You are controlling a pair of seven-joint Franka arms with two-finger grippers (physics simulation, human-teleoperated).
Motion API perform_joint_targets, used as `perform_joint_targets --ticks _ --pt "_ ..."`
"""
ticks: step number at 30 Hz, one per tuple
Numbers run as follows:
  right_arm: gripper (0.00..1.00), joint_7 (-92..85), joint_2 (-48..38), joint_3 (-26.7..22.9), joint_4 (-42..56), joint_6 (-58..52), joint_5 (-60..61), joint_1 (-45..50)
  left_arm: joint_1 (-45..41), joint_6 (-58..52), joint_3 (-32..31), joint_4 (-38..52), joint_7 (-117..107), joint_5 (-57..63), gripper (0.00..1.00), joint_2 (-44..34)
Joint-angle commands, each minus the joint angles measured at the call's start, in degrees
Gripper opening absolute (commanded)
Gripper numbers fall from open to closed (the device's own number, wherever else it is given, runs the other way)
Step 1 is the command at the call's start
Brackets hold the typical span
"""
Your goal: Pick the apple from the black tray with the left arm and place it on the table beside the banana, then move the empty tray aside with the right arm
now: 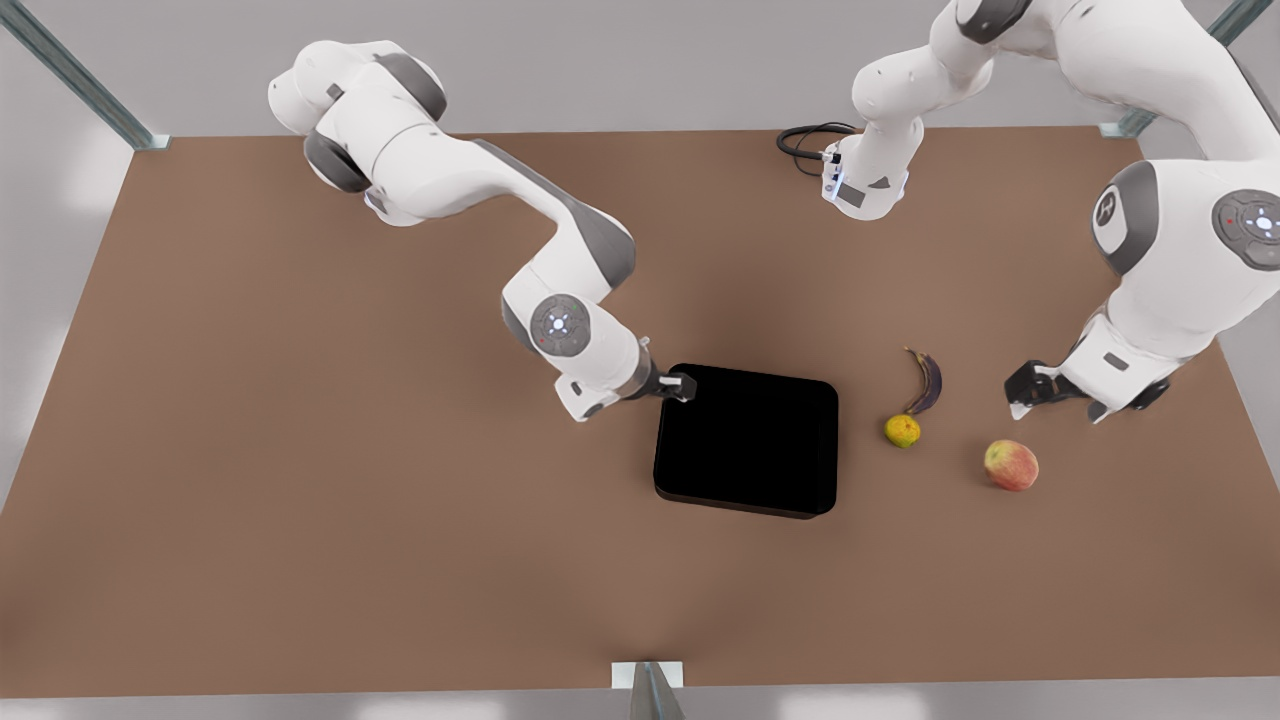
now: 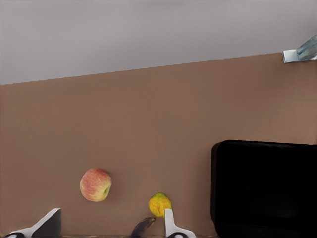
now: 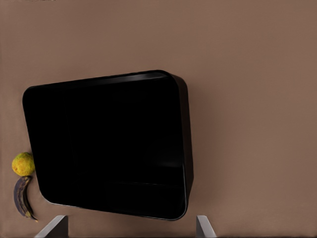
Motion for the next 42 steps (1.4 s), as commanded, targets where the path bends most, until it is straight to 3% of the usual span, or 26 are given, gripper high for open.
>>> perform_joint_targets --ticks 1,3,4,5,6,16,28,30,32,34,42 --pt "0.97 28.61 0.74 0.48 -0.01 3.59 -0.08 0.02 0.03 -10.69 -0.23 0.38 6.11 0.42 1.00 -0.74" --pt "0.97 28.17 3.91 -0.05 -0.01 5.96 -1.75 0.02 -1.02 -10.17 2.13 2.13 6.02 0.42 1.00 0.48" --pt "0.97 28.17 5.14 -0.13 -0.01 7.01 -2.63 0.02 -16.39 -10.17 23.12 2.84 6.98 -9.30 1.00 1.63" --pt "0.97 28.17 6.02 -0.13 -0.01 7.63 -2.72 0.11 -17.20 -9.47 24.56 -0.31 5.05 -15.31 1.00 -1.61" --pt "0.97 28.08 6.55 -0.05 -0.01 8.77 -2.72 0.11 -17.73 4.31 24.38 -17.78 5.14 -15.14 1.00 -13.20" --pt "1.00 26.94 12.79 -0.49 -0.28 12.03 -7.82 1.69 -13.86 3.37 25.26 -17.73 8.92 -11.36 1.00 -7.78" --pt "0.99 22.46 16.57 -0.49 -0.63 12.03 -12.48 4.24 -13.86 3.81 25.26 -17.46 9.00 -11.36 1.00 -7.86" --pt "0.90 21.14 16.92 -0.49 -0.63 12.03 -12.48 4.24 -13.86 3.81 25.26 -17.55 9.00 -11.36 1.00 -7.77" --pt "0.66 20.61 16.83 -0.57 -0.63 12.03 -12.48 4.15 -13.86 3.81 25.26 -17.55 8.92 -11.36 1.00 -7.77" --pt "0.51 19.38 16.83 -0.66 -0.63 11.94 -12.48 3.98 -13.86 3.81 25.26 -17.55 9.00 -11.36 1.00 -7.77" --pt "0.28 19.38 16.39 -0.22 -0.54 11.24 -12.04 3.80 -13.86 3.54 25.26 -17.64 9.00 -11.36 1.00 -7.77"
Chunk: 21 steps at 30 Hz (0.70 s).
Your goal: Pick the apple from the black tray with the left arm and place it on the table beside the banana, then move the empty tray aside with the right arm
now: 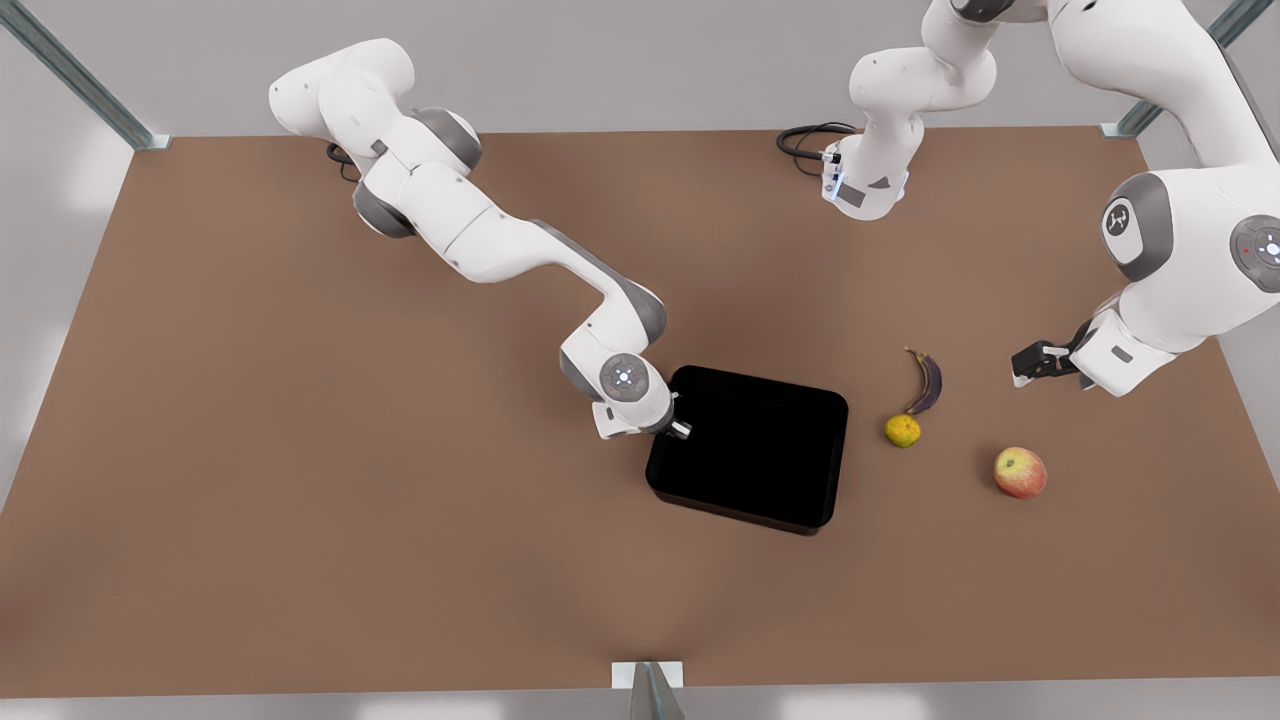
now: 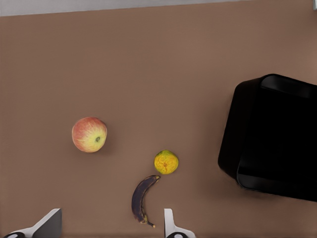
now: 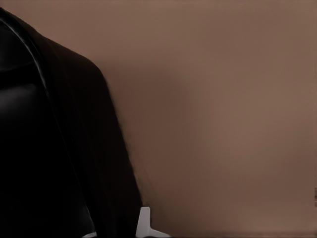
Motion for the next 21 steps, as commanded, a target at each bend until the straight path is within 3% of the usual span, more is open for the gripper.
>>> perform_joint_targets --ticks 1,4,11,14,21 --pt "0.25 -0.52 -0.38 0.08 0.03 -0.42 0.13 0.00 0.00 -0.18 0.00 0.07 0.99 0.04 1.00 -0.11" --pt "0.19 -0.52 -1.26 0.88 0.03 -1.30 0.22 -0.18 0.00 -0.36 0.00 -0.02 0.99 0.04 1.00 -0.29" --pt "0.14 -6.14 -4.60 3.07 0.03 -8.06 0.30 -2.73 -0.09 -0.36 0.00 0.07 0.90 0.04 1.00 -0.38" --pt "0.14 -18.61 -8.20 5.80 -0.05 -17.81 0.30 -8.35 -0.09 -0.44 0.00 0.07 0.90 0.04 1.00 -0.38" --pt "0.14 -51.22 -15.76 6.06 -0.05 -44.44 0.39 -21.18 -0.17 -0.53 -0.09 0.07 0.82 -0.05 1.00 -0.38"
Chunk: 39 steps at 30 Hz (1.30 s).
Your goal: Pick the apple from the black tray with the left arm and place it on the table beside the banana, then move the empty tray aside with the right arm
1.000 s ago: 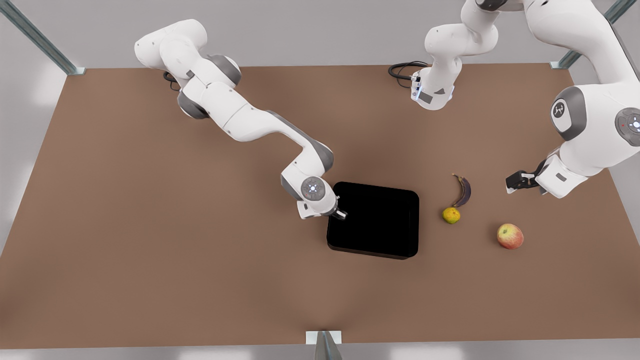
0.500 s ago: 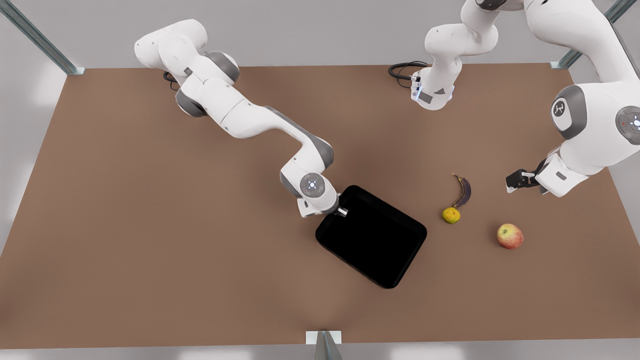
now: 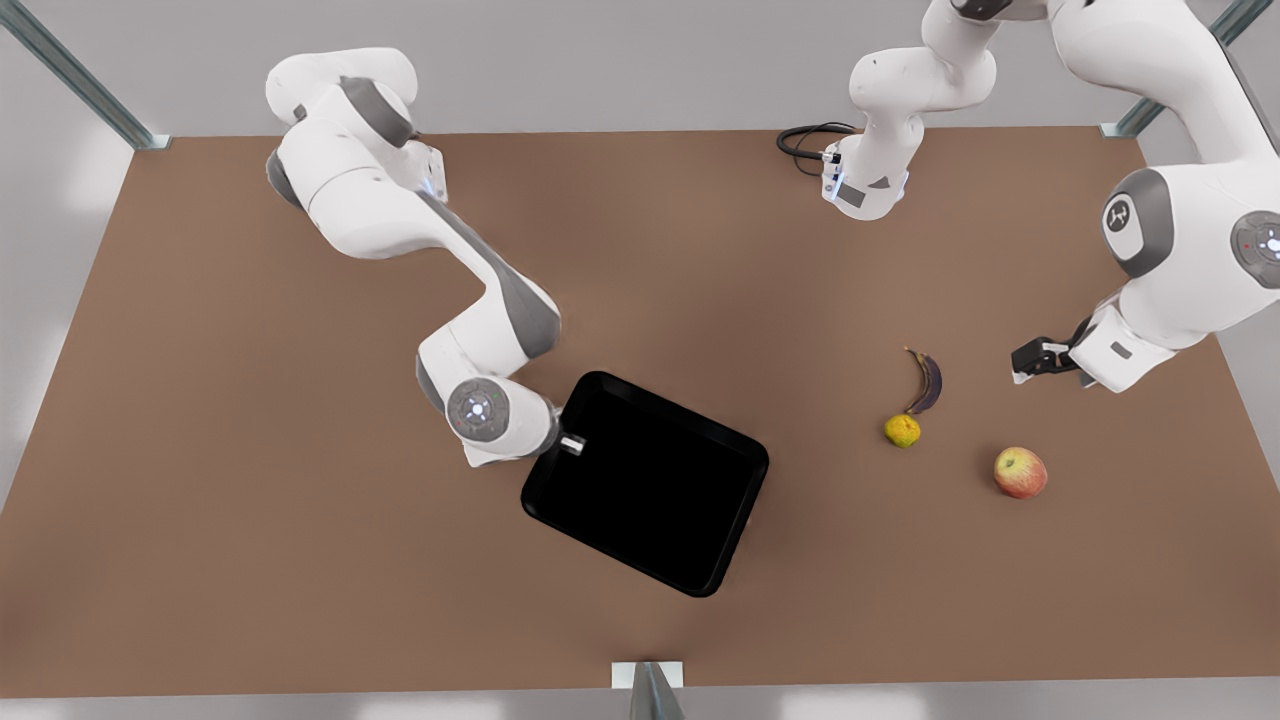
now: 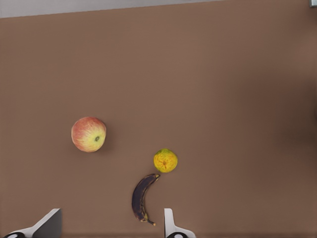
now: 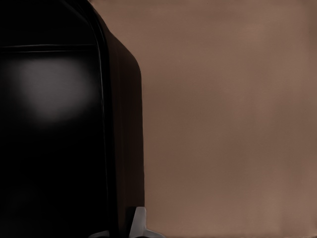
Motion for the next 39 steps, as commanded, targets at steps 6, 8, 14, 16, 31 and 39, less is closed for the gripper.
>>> perform_joint_targets --ticks 6,8,14,16,31,39 --pt "0.14 -66.18 -3.88 0.23 -0.24 -30.17 -3.98 -14.57 -0.03 -0.22 -0.03 0.07 -0.01 -0.02 1.00 -0.26" --pt "0.14 -74.88 -3.88 0.15 -0.86 -31.14 -7.49 -18.53 -0.03 -0.22 -0.12 0.07 -0.01 0.07 1.00 -0.35" --pt "0.14 -95.72 -2.82 -4.42 -0.94 -26.48 -14.43 -24.95 -0.12 -0.22 -0.20 0.07 -0.09 -0.02 1.00 -0.35" --pt "0.14 -99.85 -1.86 -7.50 -1.03 -22.79 -14.08 -25.12 -0.12 -0.22 -0.20 -0.02 -0.09 0.07 1.00 -0.26" --pt "1.00 -84.31 -10.20 -7.85 -0.77 -25.42 -3.89 -25.39 -0.38 -0.13 -0.38 0.77 -0.18 -0.02 1.00 0.00" --pt "1.00 -54.06 -21.37 0.76 -0.33 -23.93 -2.83 -25.74 -2.58 1.54 -0.38 2.44 -2.20 0.07 1.00 1.15"
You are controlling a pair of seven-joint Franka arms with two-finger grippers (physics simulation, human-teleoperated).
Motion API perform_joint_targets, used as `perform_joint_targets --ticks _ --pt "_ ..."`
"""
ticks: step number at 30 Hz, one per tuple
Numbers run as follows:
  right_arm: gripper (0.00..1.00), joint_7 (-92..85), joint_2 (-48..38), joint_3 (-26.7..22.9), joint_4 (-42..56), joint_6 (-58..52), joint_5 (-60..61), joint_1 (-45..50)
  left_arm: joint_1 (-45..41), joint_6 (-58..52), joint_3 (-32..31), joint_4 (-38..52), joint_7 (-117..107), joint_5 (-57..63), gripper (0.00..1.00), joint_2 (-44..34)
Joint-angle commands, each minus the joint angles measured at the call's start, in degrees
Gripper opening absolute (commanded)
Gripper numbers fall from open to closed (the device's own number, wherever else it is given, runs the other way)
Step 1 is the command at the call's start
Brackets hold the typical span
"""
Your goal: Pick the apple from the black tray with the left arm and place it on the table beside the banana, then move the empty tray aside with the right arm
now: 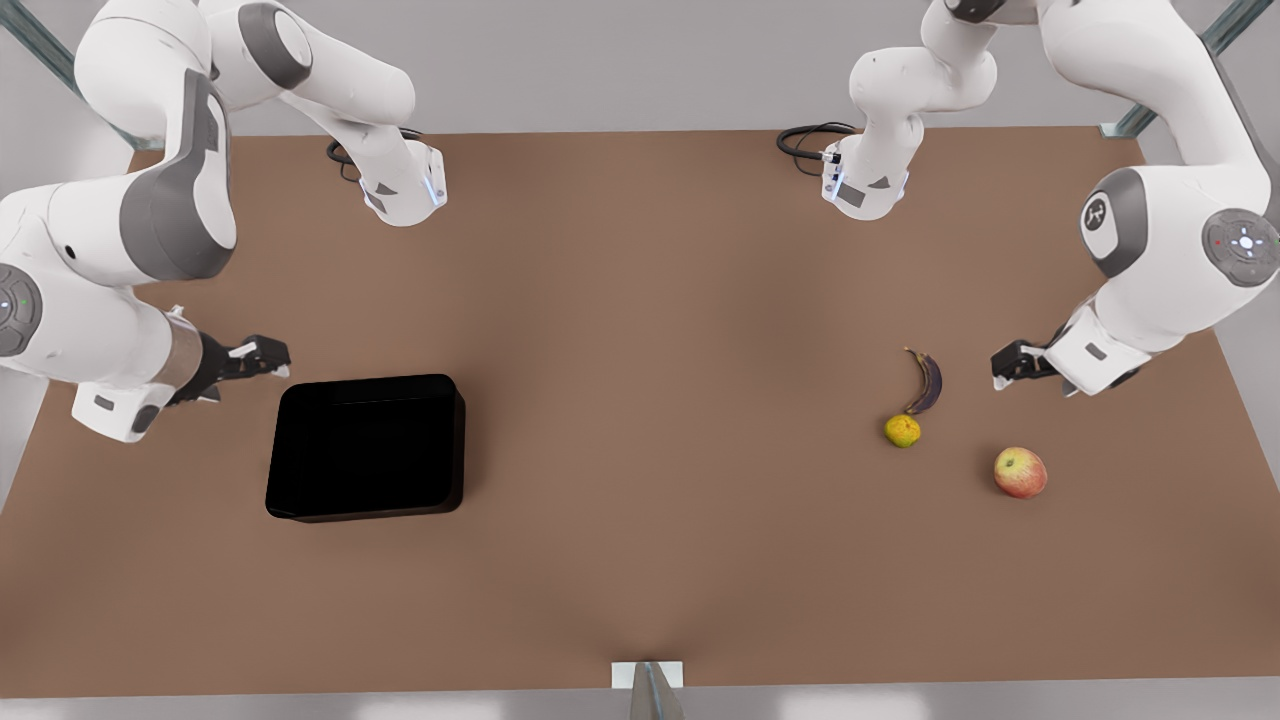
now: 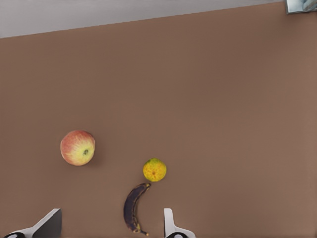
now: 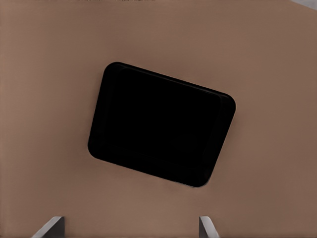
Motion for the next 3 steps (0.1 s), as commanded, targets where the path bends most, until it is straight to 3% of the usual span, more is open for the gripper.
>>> perform_joint_targets --ticks 1,3 --pt "1.00 14.99 -0.20 0.17 -0.05 -0.38 0.67 -0.01 0.16 0.81 0.00 0.06 -1.81 0.03 1.00 0.02" --pt "1.00 15.08 -0.20 0.00 -0.05 -0.47 0.59 -0.10 0.16 0.81 0.00 0.06 -2.25 0.03 1.00 -0.07"
